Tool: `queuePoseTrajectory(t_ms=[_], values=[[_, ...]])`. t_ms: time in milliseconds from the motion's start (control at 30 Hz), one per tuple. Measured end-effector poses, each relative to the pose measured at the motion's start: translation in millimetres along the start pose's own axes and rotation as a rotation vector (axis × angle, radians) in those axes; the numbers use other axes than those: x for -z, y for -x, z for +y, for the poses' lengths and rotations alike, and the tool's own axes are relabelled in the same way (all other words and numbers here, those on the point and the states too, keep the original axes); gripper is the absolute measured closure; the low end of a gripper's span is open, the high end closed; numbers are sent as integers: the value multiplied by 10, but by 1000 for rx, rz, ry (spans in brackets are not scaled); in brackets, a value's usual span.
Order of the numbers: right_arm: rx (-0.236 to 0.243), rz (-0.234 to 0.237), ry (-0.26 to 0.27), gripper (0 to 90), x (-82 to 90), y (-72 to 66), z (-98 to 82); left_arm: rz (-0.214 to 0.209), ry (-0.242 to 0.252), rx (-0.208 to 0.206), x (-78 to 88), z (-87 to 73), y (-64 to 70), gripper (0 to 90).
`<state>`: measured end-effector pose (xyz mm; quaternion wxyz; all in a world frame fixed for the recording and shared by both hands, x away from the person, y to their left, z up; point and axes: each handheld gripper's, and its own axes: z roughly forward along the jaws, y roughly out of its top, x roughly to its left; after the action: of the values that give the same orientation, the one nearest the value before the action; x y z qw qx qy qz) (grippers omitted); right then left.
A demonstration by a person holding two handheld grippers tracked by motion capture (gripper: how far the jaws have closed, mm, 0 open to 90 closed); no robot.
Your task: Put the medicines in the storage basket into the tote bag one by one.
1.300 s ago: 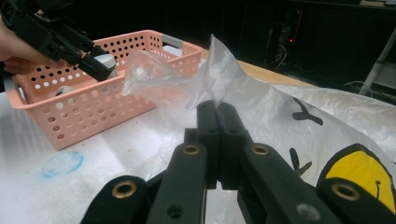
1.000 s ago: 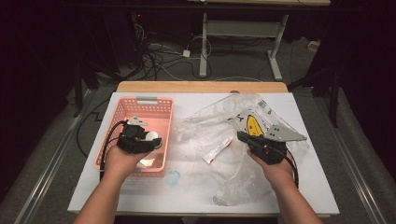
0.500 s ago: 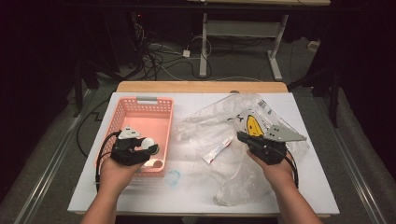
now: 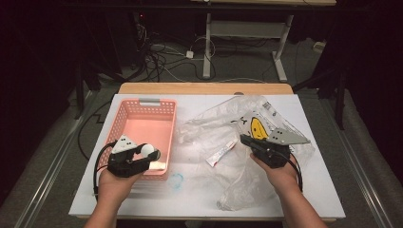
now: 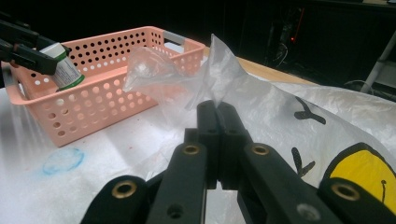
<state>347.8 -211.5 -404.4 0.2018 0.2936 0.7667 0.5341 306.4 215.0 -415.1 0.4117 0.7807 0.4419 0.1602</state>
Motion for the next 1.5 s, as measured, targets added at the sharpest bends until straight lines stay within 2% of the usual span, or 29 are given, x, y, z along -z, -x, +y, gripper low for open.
queuePoseTrajectory(t_ms=[300, 500, 800, 1067, 1200, 1433, 1500], values=[[-6, 1, 5, 900, 12, 7, 2, -22, 44, 0, 28, 34, 51, 483], [-5, 3, 6, 900, 9, 7, 2, -20, 73, -7, 54, 58, 89, 483], [-1, 1, 8, 900, 14, 6, 8, -61, 124, -10, 117, 125, 188, 484], [1, 1, 10, 900, 20, 4, 11, -80, 133, -22, 76, 161, 275, 484], [1, 0, 11, 900, 21, 13, 11, -122, 153, -40, 49, 183, 352, 484], [1, 1, 11, 900, 19, 7, 10, -158, 141, -55, -40, 198, 470, 484], [2, 1, 10, 900, 19, 7, 9, -173, 139, -72, -68, 199, 512, 484]])
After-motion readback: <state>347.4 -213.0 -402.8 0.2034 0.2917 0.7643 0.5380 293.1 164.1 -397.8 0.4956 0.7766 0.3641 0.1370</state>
